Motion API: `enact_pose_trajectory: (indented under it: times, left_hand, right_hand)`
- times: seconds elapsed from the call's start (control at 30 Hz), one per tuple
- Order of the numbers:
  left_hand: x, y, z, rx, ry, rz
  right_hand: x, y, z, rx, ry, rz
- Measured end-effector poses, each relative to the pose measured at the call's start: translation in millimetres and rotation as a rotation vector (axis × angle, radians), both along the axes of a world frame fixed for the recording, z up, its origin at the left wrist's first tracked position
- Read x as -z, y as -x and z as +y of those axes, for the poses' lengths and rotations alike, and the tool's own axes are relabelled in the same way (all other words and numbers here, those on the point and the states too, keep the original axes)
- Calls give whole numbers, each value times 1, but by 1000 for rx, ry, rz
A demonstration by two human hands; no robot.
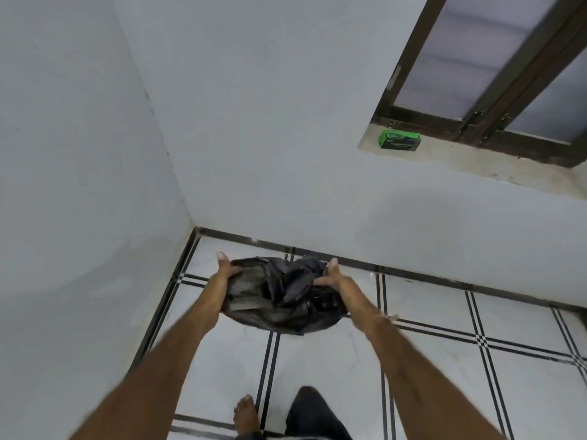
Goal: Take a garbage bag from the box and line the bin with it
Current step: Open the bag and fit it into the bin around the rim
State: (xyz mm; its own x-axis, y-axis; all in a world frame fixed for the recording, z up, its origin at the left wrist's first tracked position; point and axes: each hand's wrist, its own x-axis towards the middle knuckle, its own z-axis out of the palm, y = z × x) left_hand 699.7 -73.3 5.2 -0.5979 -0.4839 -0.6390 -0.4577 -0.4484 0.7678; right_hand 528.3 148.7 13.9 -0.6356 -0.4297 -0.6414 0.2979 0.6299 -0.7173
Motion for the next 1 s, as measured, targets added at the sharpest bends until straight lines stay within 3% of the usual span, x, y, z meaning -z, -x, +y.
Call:
enact_pose_trajectory:
  times: [0.17,0.3,0.5,0.73,1.0]
  left_hand:
    - [-13,11,-24,-266,-168,119]
    - [-13,21,-34,-289,-204,160]
    - [-11,36,-45,-290,-225,192]
    - [-6,94,-56,-247,-130,130]
    - [56,174,-28,-232,-127,-4]
  right_hand:
    - [-21,35,13,302,235,-109]
    - [-21,54,5,476,357,-116]
    - [-13,80,-19,557,511,-181]
    - [1,128,-47,347,379,-169]
    - [66,180,-44,419,326,-202]
